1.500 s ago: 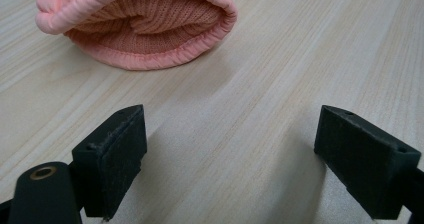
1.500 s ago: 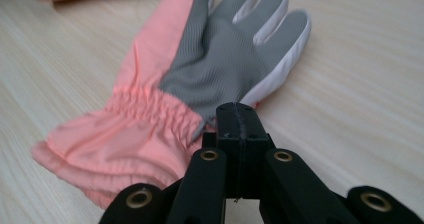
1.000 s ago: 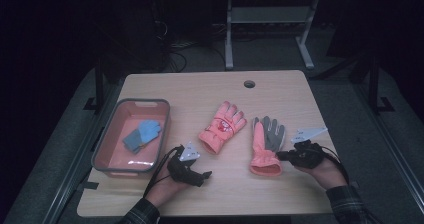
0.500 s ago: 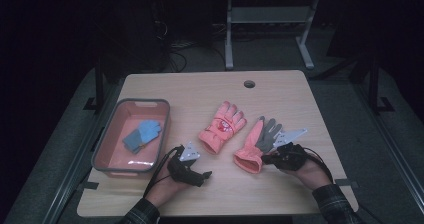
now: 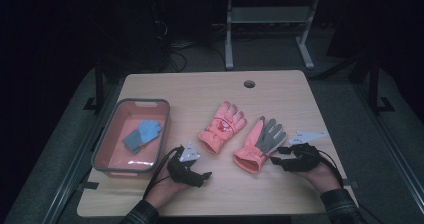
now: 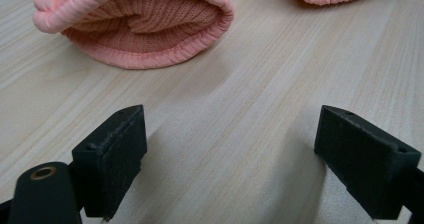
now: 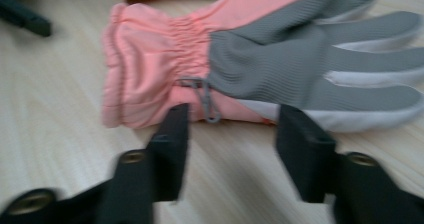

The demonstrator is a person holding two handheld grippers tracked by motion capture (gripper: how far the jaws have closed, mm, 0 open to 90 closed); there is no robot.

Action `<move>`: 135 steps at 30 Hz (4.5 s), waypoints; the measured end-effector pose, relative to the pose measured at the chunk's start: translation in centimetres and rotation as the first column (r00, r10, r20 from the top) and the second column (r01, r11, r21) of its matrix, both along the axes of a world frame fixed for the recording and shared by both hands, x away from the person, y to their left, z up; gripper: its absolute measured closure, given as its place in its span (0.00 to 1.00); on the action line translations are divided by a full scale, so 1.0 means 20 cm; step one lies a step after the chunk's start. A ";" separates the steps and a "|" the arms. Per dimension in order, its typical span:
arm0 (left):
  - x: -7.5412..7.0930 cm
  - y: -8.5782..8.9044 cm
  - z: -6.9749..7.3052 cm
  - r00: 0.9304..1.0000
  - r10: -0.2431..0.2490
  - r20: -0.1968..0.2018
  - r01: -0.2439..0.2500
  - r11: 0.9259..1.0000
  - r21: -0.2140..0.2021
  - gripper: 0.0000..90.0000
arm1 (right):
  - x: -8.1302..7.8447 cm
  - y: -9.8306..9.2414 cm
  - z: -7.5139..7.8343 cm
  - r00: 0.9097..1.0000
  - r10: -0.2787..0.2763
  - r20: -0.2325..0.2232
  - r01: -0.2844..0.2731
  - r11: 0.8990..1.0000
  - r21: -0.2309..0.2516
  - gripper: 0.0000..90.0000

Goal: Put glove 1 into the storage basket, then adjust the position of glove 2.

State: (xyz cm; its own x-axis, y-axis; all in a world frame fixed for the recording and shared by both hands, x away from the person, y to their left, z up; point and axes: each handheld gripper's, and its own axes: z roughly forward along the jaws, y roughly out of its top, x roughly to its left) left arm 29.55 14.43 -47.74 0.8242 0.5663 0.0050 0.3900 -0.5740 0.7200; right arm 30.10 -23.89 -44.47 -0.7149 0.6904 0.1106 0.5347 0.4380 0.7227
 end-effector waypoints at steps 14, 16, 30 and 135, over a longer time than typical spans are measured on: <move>-0.01 0.00 0.00 1.000 0.008 -0.008 -0.008 1.000 -0.005 0.14 | -0.06 -0.12 -0.16 0.980 -0.187 0.060 0.185 0.982 0.033 0.15; -0.01 0.00 0.00 1.000 0.012 -0.009 -0.012 1.000 -0.015 0.14 | -0.06 -0.14 -0.18 0.974 -0.217 0.063 0.215 0.976 0.026 0.15; 0.01 -0.05 0.13 1.000 0.000 -0.002 0.000 1.000 0.017 0.15 | -0.03 -0.16 -0.19 0.972 -0.231 0.039 0.232 0.972 -0.037 0.14; 0.58 -0.28 0.60 0.985 -0.035 -0.168 0.007 0.986 -0.168 0.90 | 0.07 0.19 -0.10 0.999 0.032 0.015 -0.033 0.999 0.010 1.00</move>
